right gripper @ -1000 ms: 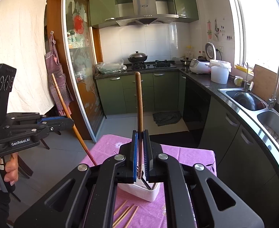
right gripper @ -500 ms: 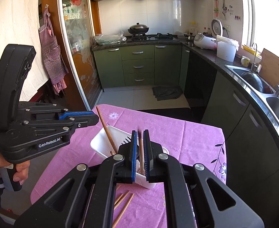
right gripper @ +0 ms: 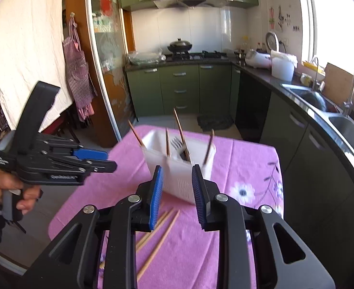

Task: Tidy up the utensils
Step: 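Lower both chopsticks into the white holder and open both tools, then close the left tool on a wooden chopstick and lift it while right tool approaches chopsticks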

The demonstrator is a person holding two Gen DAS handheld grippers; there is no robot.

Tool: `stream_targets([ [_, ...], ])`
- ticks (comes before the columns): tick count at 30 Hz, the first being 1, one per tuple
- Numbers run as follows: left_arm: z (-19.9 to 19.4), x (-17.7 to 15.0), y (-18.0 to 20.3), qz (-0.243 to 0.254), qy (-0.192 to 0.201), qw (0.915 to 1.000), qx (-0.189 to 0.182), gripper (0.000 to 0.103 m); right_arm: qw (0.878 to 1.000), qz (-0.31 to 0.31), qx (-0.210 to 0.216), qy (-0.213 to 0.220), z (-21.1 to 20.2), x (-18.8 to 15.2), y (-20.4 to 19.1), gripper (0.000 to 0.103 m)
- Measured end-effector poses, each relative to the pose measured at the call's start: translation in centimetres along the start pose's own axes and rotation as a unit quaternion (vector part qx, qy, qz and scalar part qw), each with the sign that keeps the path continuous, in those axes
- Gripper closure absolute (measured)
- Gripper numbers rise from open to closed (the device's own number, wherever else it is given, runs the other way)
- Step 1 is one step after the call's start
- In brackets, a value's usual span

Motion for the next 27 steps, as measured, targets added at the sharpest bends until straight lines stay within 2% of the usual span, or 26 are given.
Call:
stream_targets([
  [4,4.5,-3.8,1.0,-0.012,-0.056,0.9981,-0.022,0.071,0.997,0.023,-0.033,-0.063,4.4,-6.6,2.8,0.078],
  [8,8.6,-5.6,1.8,-0.022,-0.106,0.9939,-0.021,0.072,0.993,0.049,-0.033,-0.099,7.0,-10.8,4.6,0.077],
  [10,10.1,-5.8,2.2,-0.022,-0.12,0.9924,-0.013,0.072,0.993,0.063,-0.027,-0.101,7.4,-11.5,5.3,0.077],
  [12,11.2,-5.8,2.4,-0.02,-0.132,0.991,-0.009,0.075,0.992,0.07,-0.026,-0.1,7.5,-11.9,5.8,0.071],
  [17,13.6,-5.5,2.7,-0.011,-0.159,0.987,0.022,0.091,0.991,0.083,-0.022,-0.1,7.6,-12.2,6.7,0.071],
  [27,16.1,-5.3,3.4,-0.004,-0.184,0.9815,0.052,0.092,0.99,0.098,-0.008,-0.099,7.3,-12.6,7.2,0.071],
])
Point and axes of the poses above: each gripper's, at about its wrist camera, not at the fingertips, and z roughly the way its jaws point, y to its right, x to its top, the point moved 4 cm from there along z, roughly the way its jaws point, and after that the axes turned 9 degrees about z, right-handed, at the moved point
